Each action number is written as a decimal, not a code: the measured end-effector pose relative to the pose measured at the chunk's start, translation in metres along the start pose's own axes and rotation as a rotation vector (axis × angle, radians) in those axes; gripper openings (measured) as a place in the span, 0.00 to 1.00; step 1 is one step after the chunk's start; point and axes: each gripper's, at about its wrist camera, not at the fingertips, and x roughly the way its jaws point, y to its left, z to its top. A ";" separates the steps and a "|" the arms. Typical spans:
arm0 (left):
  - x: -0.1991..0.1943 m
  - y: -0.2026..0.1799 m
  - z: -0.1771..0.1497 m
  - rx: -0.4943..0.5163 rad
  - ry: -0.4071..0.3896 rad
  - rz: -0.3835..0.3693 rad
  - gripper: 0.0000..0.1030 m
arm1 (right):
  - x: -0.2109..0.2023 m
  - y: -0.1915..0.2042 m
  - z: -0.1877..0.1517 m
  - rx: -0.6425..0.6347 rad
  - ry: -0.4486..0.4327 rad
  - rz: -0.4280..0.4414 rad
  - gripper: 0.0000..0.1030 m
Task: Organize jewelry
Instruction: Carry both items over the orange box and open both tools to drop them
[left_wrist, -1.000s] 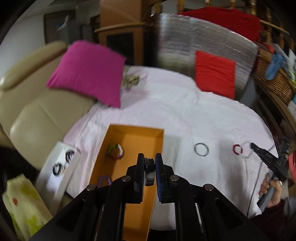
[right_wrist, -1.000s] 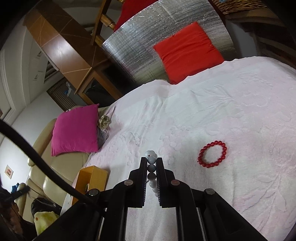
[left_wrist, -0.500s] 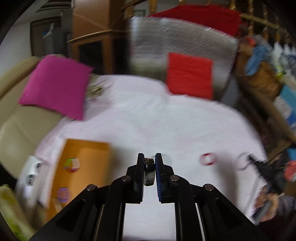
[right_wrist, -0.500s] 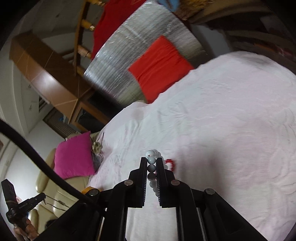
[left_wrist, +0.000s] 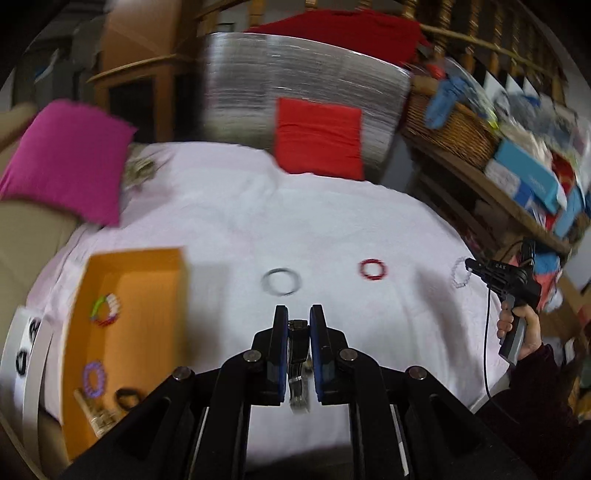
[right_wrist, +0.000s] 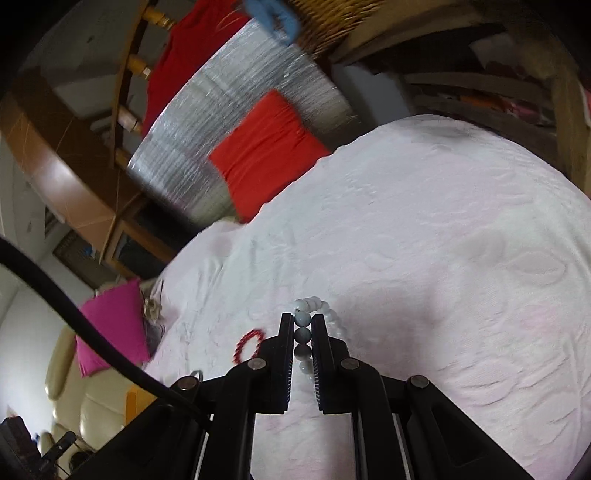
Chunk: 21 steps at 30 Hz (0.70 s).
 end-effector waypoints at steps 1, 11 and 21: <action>-0.007 0.019 -0.003 -0.007 -0.016 0.018 0.12 | 0.006 0.017 -0.004 -0.038 0.011 0.000 0.10; -0.013 0.134 0.019 -0.065 -0.050 0.118 0.12 | 0.113 0.310 -0.099 -0.387 0.312 0.386 0.10; 0.046 0.167 -0.029 -0.175 0.124 0.133 0.12 | 0.267 0.475 -0.214 -0.659 0.643 0.356 0.10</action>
